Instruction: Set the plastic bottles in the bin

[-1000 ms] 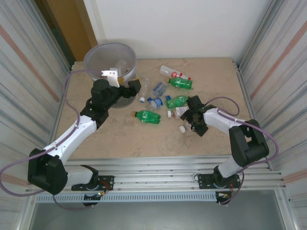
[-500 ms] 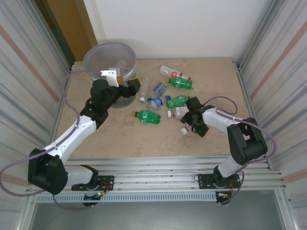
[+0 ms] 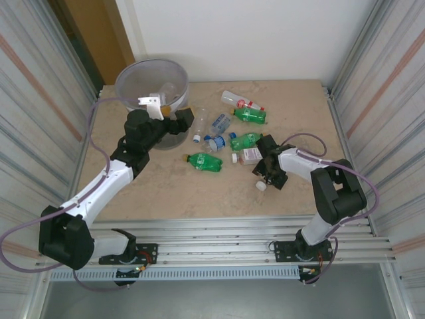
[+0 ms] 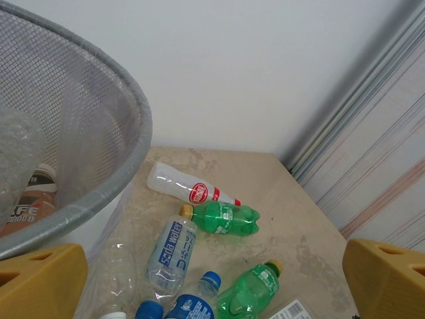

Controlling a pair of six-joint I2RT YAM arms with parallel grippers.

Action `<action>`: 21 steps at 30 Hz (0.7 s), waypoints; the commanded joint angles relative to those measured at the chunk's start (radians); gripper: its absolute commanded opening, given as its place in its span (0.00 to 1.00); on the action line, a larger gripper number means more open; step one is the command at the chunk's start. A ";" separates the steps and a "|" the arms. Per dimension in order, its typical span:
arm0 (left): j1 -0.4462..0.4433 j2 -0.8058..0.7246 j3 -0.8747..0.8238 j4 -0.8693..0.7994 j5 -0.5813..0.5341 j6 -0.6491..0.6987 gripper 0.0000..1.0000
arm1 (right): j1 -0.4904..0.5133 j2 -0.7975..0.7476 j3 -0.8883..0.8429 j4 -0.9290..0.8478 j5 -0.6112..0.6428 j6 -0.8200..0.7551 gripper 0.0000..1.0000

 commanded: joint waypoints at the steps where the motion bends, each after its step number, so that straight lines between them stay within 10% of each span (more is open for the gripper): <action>1: 0.017 0.009 -0.009 -0.005 0.004 -0.018 0.99 | 0.007 0.032 0.005 0.035 -0.016 -0.020 0.73; 21: 0.020 0.015 0.049 -0.071 0.098 -0.075 0.99 | 0.125 -0.319 -0.017 -0.049 0.301 -0.147 0.51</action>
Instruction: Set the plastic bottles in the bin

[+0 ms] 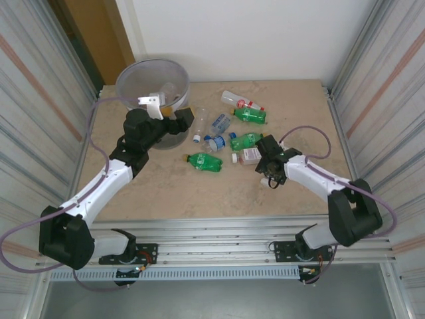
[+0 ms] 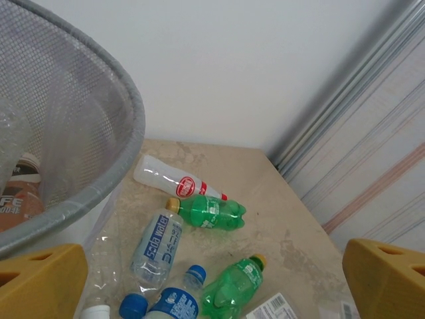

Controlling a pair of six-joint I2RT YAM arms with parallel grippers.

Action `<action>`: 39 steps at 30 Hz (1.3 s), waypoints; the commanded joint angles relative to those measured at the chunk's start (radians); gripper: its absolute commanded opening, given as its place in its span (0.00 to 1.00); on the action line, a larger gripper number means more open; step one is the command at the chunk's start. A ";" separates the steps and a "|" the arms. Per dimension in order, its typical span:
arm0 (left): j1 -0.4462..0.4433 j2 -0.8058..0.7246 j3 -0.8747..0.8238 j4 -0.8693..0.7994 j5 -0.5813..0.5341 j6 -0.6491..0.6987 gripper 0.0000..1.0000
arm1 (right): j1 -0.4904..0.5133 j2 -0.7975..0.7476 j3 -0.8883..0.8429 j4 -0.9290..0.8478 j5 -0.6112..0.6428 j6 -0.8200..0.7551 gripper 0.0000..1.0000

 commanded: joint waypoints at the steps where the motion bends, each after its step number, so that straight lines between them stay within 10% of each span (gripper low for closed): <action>1: 0.011 0.012 0.047 -0.057 0.061 -0.029 0.98 | 0.049 -0.113 0.010 -0.007 0.127 -0.081 0.51; 13: -0.044 0.010 0.162 -0.183 0.173 0.010 0.99 | 0.126 -0.393 -0.040 0.418 0.031 -0.394 0.49; 39: -0.210 0.269 0.428 -0.185 0.479 -0.008 0.88 | 0.174 -0.191 0.162 0.688 -0.301 -0.609 0.50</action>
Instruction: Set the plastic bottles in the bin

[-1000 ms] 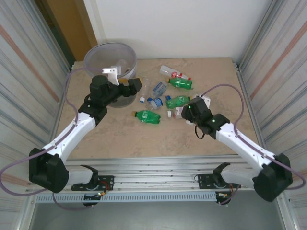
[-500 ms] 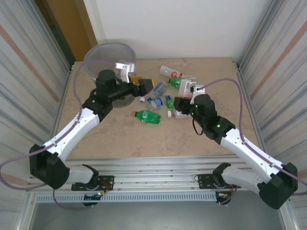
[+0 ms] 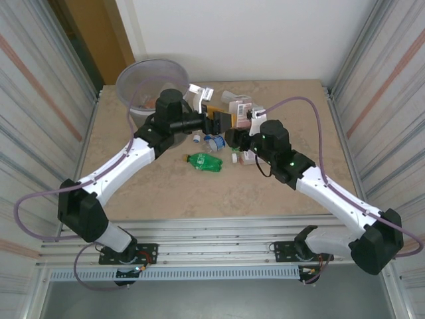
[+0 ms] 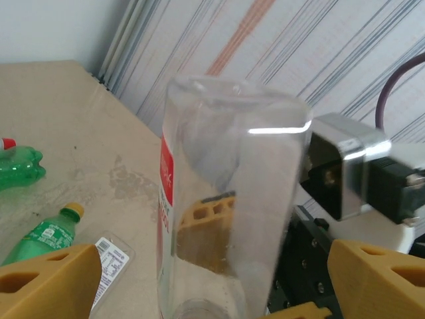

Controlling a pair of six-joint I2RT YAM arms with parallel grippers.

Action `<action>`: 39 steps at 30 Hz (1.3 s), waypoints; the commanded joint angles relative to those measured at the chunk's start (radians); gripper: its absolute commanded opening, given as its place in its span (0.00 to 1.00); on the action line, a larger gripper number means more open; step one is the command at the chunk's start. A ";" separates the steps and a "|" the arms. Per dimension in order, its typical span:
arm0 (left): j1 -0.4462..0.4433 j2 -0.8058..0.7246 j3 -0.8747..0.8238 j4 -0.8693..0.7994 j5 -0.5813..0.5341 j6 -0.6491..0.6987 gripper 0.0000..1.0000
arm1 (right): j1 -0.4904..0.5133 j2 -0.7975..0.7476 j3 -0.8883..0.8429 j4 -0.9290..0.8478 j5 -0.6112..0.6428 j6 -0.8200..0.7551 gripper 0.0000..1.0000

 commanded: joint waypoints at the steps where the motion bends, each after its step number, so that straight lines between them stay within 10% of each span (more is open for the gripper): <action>1: 0.001 0.010 0.045 0.003 0.049 -0.002 0.87 | 0.010 0.021 0.055 0.064 -0.057 -0.042 0.49; 16: 0.022 0.021 -0.010 0.125 0.054 -0.101 0.36 | 0.040 0.050 0.079 0.072 -0.061 -0.082 0.51; 24: 0.047 -0.002 -0.071 0.222 0.013 -0.170 0.16 | 0.042 0.044 0.075 0.062 -0.049 -0.084 0.74; 30: 0.084 -0.034 -0.070 0.234 -0.043 -0.167 0.11 | 0.042 0.011 0.046 0.050 -0.009 -0.078 0.96; 39: 0.192 -0.064 -0.065 0.279 -0.230 -0.181 0.10 | 0.044 -0.099 -0.037 -0.003 0.110 -0.032 0.98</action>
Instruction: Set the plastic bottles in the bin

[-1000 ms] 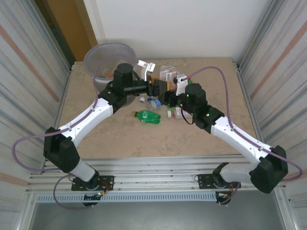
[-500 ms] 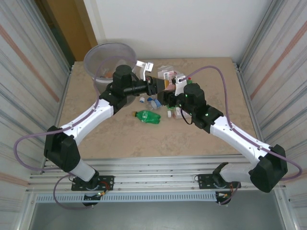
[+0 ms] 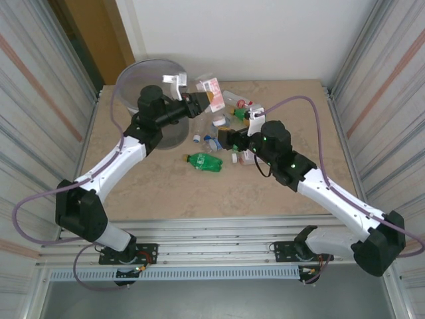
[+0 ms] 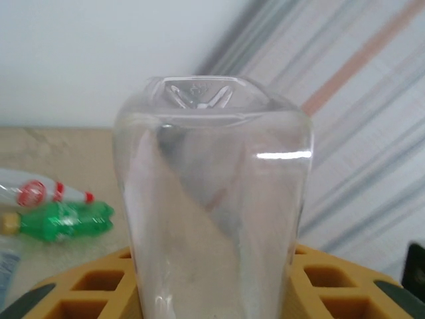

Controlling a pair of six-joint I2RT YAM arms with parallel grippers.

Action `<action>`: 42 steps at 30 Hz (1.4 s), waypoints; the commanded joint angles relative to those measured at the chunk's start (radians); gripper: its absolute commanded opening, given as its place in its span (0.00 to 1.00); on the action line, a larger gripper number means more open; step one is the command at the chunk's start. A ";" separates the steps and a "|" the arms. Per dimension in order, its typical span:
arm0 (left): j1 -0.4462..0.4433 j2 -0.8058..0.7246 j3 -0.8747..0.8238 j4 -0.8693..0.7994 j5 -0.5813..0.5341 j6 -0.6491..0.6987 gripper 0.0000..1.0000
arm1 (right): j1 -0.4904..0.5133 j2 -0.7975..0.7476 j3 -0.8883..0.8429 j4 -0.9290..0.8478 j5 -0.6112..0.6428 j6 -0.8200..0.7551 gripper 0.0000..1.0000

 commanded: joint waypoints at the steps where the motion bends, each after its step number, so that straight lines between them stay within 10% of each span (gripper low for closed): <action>1: 0.051 -0.032 0.010 0.066 -0.106 -0.027 0.10 | 0.005 -0.056 -0.028 -0.031 0.073 0.034 0.98; 23: 0.223 0.074 0.100 0.100 -0.548 -0.028 0.10 | 0.004 -0.174 -0.092 -0.136 0.182 0.108 0.98; 42: 0.223 0.172 0.129 0.109 -0.662 0.038 0.21 | 0.004 -0.158 -0.095 -0.141 0.178 0.117 0.98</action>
